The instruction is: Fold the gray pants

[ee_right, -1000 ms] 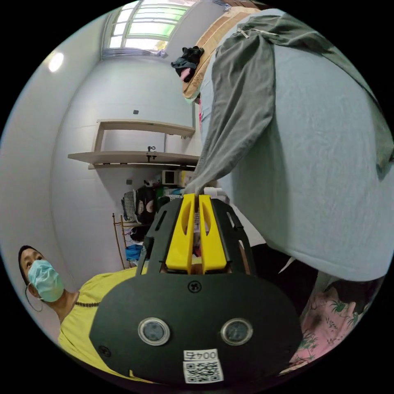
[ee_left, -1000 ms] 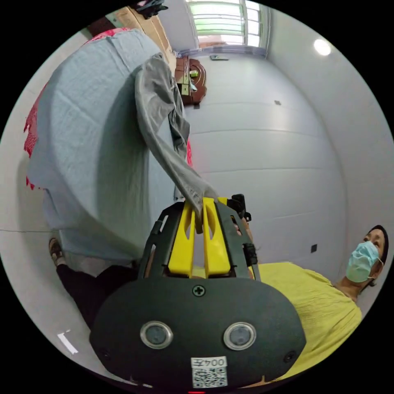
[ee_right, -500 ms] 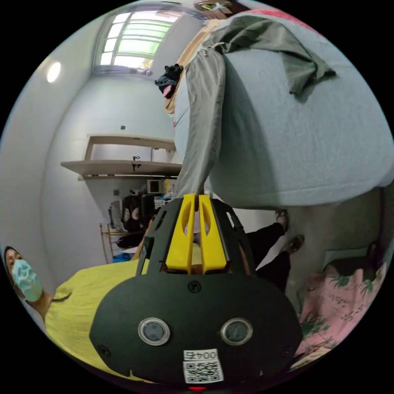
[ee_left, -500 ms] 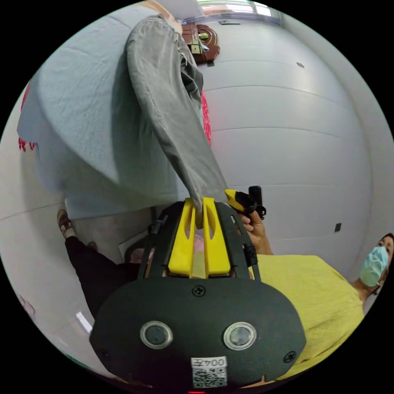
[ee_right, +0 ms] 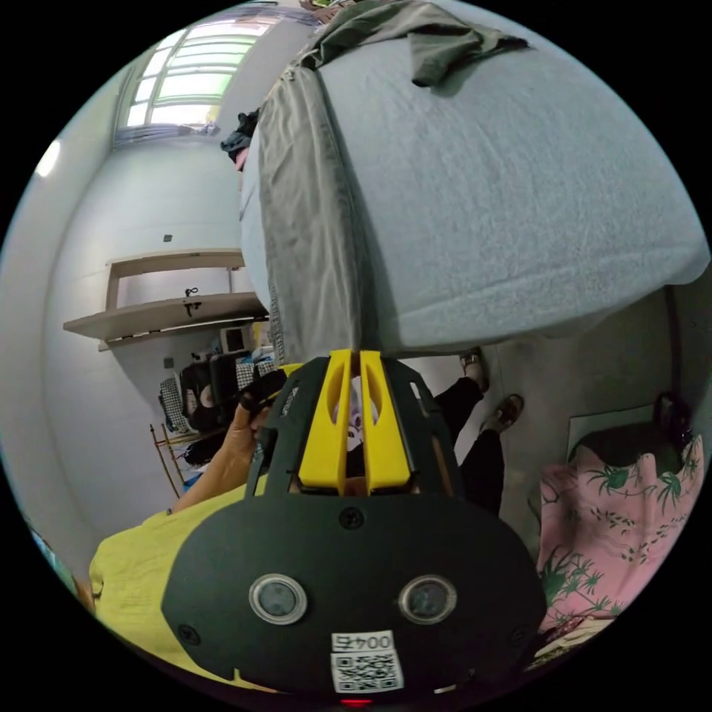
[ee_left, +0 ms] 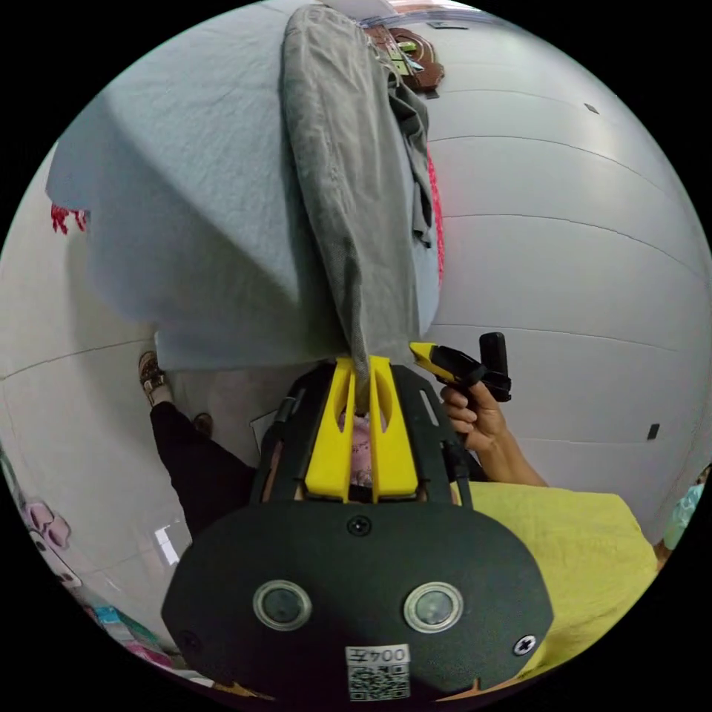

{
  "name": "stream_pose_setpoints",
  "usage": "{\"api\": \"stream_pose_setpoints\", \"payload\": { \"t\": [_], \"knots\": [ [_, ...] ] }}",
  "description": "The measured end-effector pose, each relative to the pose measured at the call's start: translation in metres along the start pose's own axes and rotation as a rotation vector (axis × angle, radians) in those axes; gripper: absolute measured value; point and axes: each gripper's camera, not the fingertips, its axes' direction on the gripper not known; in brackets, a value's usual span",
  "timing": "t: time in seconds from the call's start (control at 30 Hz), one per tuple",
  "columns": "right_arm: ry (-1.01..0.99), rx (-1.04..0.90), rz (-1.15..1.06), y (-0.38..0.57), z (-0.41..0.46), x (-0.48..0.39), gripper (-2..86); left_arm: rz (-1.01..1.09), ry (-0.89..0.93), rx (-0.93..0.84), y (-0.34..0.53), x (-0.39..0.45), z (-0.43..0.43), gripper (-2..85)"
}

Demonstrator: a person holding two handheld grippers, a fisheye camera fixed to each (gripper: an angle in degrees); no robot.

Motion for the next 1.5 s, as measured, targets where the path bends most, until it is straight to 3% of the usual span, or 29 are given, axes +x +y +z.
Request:
{"api": "stream_pose_setpoints", "payload": {
  "t": [0.2,0.33,0.53,0.7,1.07,1.5],
  "knots": [
    [0.039,0.013,-0.032,0.022,-0.04,0.035,6.0,0.021,-0.057,-0.037,0.014,0.009,0.045,2.7],
    [0.076,0.102,-0.045,0.051,-0.111,0.075,5.5,0.068,-0.084,-0.072,0.037,0.031,0.059,2.7],
    [0.111,0.36,-0.072,0.059,-0.226,0.12,6.0,0.254,-0.241,-0.088,0.043,0.133,0.088,4.2],
    [0.159,0.453,-0.14,0.005,-0.298,0.126,6.6,0.553,-0.419,-0.122,-0.013,0.254,0.181,8.7],
    [0.166,0.293,-0.043,-0.199,-0.39,0.188,12.5,0.906,-0.675,-0.207,-0.105,0.372,0.388,12.3],
    [0.093,0.13,-0.052,-0.357,-0.437,0.293,10.8,0.834,-0.987,-0.238,-0.148,0.355,0.477,13.0]
  ]
}}
